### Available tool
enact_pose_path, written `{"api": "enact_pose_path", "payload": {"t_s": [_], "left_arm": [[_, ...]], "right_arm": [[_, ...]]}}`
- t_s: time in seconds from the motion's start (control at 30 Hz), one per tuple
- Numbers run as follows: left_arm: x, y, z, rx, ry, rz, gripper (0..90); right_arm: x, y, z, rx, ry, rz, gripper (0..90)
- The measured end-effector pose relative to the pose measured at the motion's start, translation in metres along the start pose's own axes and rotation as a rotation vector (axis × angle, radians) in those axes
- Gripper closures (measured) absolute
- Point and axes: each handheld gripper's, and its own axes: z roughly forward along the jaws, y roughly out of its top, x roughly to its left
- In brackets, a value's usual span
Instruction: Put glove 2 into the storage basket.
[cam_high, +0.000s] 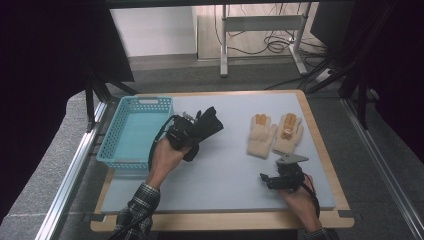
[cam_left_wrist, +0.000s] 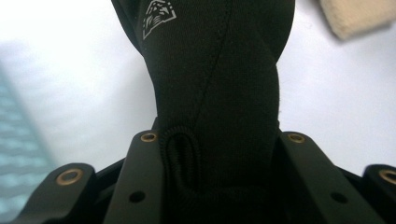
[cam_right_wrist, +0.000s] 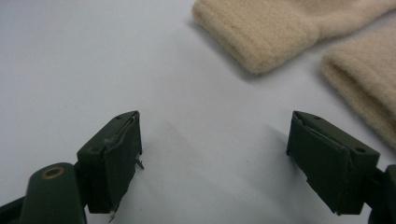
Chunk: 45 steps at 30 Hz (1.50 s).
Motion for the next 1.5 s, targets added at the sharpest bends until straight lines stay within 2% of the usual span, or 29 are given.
{"api": "enact_pose_path", "payload": {"t_s": [0.23, 0.4, 0.6, 0.8, 1.0, 1.2, 1.4, 1.5], "left_arm": [[0.025, 0.002, -0.022, -0.007, 0.078, -0.042, 66.5], [0.047, -0.001, -0.037, -0.019, 0.126, -0.089, 66.2], [0.077, -0.013, -0.052, -0.022, 0.171, -0.165, 66.0], [0.106, -0.030, -0.058, -0.005, 0.214, -0.241, 65.9], [0.138, -0.051, -0.059, 0.035, 0.247, -0.316, 65.4], [0.165, -0.068, -0.050, 0.097, 0.271, -0.392, 65.0], [0.177, -0.075, -0.028, 0.180, 0.272, -0.414, 64.3], [0.183, -0.076, -0.017, 0.225, 0.286, -0.422, 64.1]], "right_arm": [[0.000, 0.000, 0.000, 0.000, 0.000, 0.000, 17.3], [0.000, 0.000, 0.000, 0.000, 0.000, 0.000, 17.3], [0.000, 0.000, 0.000, -0.001, 0.000, 0.000, 17.3], [0.000, 0.000, 0.000, -0.001, -0.001, 0.000, 17.4], [0.000, 0.000, 0.000, -0.002, 0.000, 0.001, 17.4], [0.000, 0.000, 0.000, -0.001, 0.000, -0.001, 17.3], [0.000, 0.000, 0.000, -0.002, 0.000, 0.002, 17.3], [0.000, 0.000, 0.000, -0.002, 0.000, 0.001, 17.3]]}}
